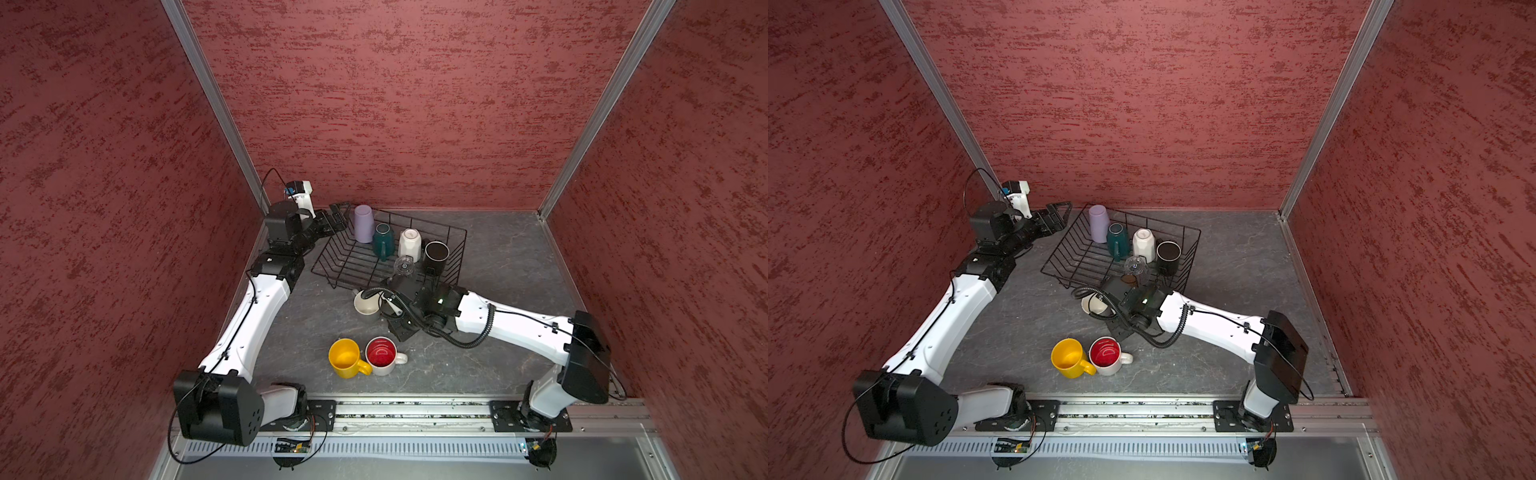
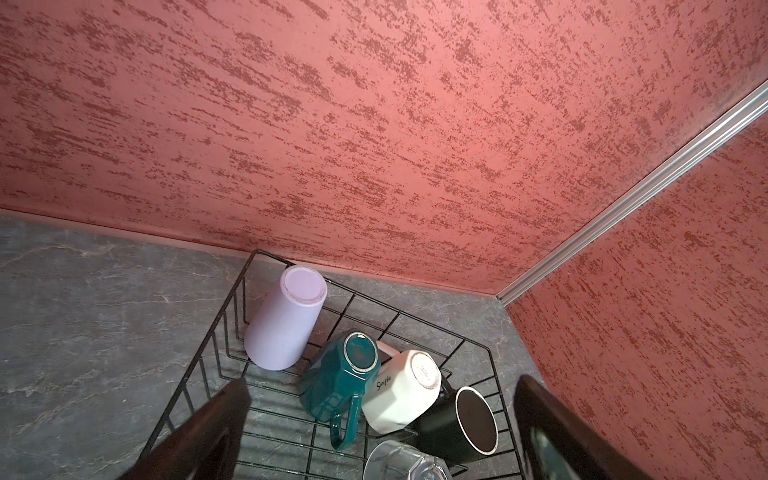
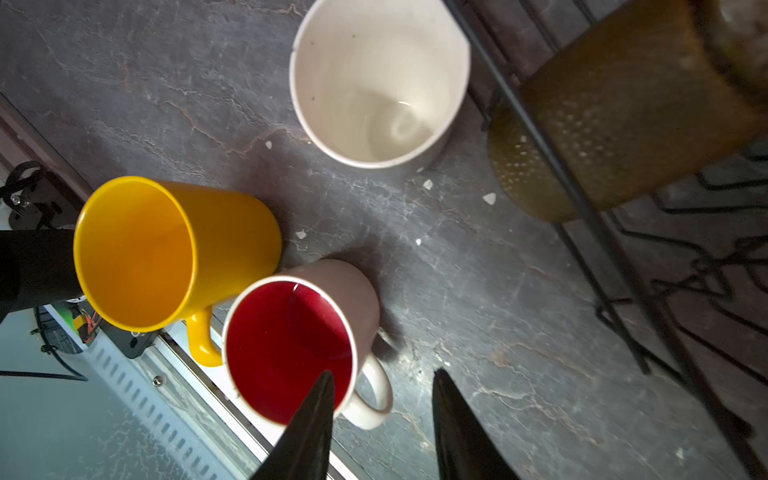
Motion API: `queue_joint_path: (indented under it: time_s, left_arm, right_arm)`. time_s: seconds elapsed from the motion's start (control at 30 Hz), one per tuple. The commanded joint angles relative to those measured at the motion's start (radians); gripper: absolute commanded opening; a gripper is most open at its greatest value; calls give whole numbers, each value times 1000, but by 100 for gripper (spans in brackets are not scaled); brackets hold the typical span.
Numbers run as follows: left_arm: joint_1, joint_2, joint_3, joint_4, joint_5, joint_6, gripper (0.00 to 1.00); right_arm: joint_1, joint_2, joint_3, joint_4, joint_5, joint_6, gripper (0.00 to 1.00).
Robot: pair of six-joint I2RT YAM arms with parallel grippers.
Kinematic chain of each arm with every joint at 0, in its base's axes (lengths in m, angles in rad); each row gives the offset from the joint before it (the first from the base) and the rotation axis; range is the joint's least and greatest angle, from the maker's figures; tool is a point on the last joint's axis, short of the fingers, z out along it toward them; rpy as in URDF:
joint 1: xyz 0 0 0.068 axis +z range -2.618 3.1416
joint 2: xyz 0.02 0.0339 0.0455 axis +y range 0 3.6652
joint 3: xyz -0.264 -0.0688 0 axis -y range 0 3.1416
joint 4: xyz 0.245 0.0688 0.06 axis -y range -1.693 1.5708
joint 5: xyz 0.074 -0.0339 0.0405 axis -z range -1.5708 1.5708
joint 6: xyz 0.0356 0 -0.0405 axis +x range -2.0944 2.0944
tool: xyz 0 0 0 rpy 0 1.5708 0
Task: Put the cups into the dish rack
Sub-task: 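Move the right gripper down to the cream mug with red inside, then close the right gripper on the rim of the cream mug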
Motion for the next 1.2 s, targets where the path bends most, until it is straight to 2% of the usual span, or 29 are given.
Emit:
queue_joint_path:
  time_s: [0.0, 0.13, 0.4, 0.87, 1.0, 1.17]
  left_arm:
    - [18, -31, -17, 15, -9, -18, 100]
    - [31, -42, -28, 19, -7, -29, 100]
    - [40, -44, -34, 24, 8, -37, 100]
    - [48, -51, -42, 34, 13, -48, 100]
    - [50, -53, -43, 35, 13, -55, 100]
    - [52, -53, -45, 42, 14, -69, 99]
  right_arm:
    - [28, 50, -15, 75, -27, 60, 40]
    - [54, 96, -17, 96, -36, 66, 40]
    - [68, 157, -9, 54, 43, 65, 37]
    - [70, 206, -11, 15, 123, 43, 11]
    - [71, 197, -10, -10, 149, 33, 0]
    - [69, 161, 2, -75, 208, 14, 0]
